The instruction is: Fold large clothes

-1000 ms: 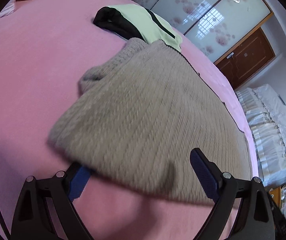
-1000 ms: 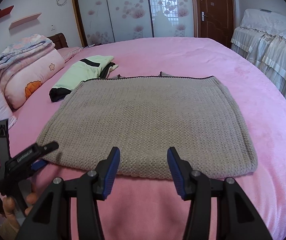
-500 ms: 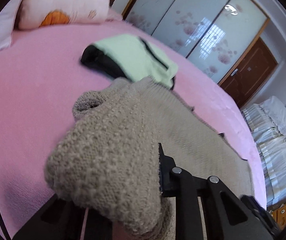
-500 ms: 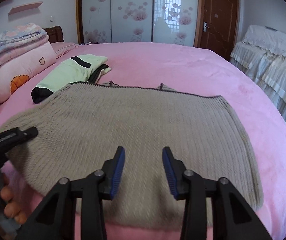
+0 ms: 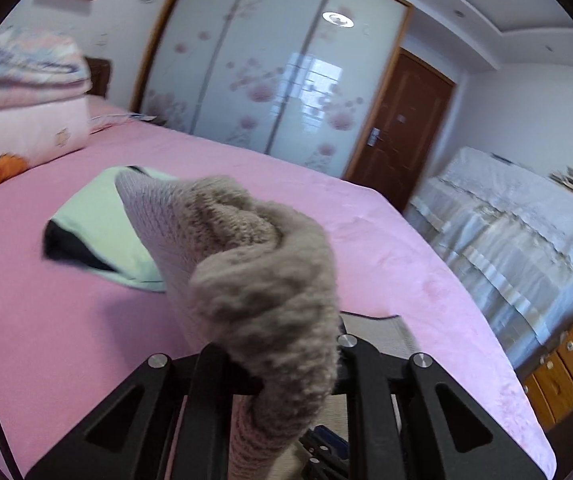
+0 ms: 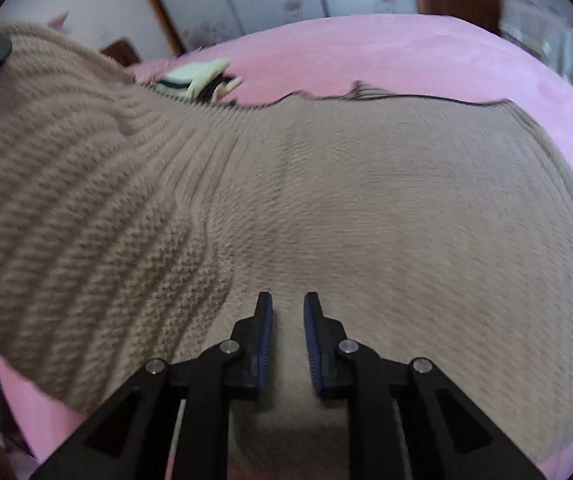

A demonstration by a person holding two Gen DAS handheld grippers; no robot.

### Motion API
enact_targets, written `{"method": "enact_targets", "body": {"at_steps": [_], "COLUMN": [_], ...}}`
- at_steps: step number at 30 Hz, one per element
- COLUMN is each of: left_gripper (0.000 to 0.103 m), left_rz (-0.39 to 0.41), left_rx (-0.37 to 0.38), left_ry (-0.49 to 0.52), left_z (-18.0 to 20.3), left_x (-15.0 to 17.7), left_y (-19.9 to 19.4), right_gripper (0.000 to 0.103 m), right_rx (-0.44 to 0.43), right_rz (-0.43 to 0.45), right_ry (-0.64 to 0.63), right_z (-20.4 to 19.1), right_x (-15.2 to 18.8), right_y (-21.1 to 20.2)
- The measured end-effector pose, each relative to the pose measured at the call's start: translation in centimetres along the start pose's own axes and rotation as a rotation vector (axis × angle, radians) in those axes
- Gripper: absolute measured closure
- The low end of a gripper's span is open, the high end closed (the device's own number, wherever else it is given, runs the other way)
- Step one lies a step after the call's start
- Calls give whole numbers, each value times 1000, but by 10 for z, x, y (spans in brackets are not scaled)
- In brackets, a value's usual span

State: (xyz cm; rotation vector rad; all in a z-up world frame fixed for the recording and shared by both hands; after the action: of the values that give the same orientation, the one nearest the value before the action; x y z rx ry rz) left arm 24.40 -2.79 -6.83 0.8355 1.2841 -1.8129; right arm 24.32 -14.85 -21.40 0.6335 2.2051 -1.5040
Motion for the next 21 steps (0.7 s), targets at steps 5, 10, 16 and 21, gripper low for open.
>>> {"method": "enact_targets", "body": {"at_steps": [5, 10, 16, 21], "left_gripper": [91, 91, 91, 91], "left_rz": [-60, -234, -421, -332], "left_rx": [90, 141, 69, 86], "left_ry": [131, 246, 373, 374], "left_z": [89, 150, 160, 170], "left_x": [18, 91, 185, 167], "left_y": [20, 61, 109, 83], "right_gripper": [87, 87, 87, 87], "right_rx": [108, 263, 281, 269], "right_rz": [123, 167, 133, 161], "right_ry": [120, 206, 283, 267], "right_z": [76, 147, 187, 182], "right_x": [7, 26, 53, 55], "right_y": [-72, -114, -124, -132]}}
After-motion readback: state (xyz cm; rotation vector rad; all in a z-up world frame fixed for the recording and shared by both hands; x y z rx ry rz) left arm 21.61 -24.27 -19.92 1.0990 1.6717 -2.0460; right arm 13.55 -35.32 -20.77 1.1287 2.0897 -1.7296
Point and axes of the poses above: each gripper's, at about its wrist camera, not at the fingertips, and y roughly the way its jaws point, z to its right, x to its underside, the point moved 6 cm from there along y, roughly the way its jaws point, and after that the axes turned 4 degrees about -x, right-handed, at the moved point
